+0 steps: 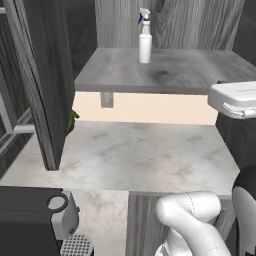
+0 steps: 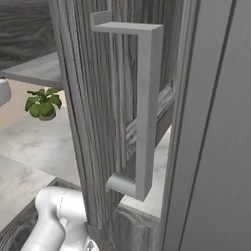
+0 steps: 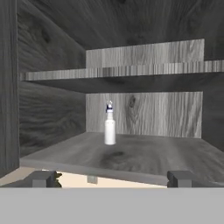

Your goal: Move the cutting board and knife to the sink. Then move spray from the cabinet to the counter.

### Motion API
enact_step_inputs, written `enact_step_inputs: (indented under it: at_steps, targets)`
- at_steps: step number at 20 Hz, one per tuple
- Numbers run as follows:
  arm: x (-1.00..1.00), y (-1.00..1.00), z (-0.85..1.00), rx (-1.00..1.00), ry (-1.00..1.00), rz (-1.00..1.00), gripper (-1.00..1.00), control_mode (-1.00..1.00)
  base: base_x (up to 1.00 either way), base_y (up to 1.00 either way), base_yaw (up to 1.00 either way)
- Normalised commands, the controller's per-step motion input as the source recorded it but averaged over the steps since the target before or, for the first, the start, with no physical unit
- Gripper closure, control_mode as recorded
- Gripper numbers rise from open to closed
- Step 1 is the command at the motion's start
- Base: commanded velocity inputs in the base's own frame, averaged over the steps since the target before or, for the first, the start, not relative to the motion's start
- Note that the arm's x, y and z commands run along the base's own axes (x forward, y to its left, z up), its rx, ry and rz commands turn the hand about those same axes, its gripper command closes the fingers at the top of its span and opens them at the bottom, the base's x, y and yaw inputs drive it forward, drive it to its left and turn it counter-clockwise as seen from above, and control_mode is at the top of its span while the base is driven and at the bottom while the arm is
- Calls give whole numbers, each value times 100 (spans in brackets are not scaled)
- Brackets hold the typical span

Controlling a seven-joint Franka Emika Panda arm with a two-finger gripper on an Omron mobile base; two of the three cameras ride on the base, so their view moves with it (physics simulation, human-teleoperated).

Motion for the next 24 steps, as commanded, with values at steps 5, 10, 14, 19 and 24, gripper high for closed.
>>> enact_step_inputs:
  at_steps: [5,10,14,19,24]
  targets:
    - [35,0,4,0,-4,0,-100,-100,0,0,0]
    - [46,0,11,0,0,0,-100,-100,0,0,0]
    - [35,0,18,0,0,0,-100,-100,0,0,0]
    - [24,0,8,0,0,0,-100,-100,0,0,0]
    - [42,0,0,0,0,0,-100,-100,0,0,0]
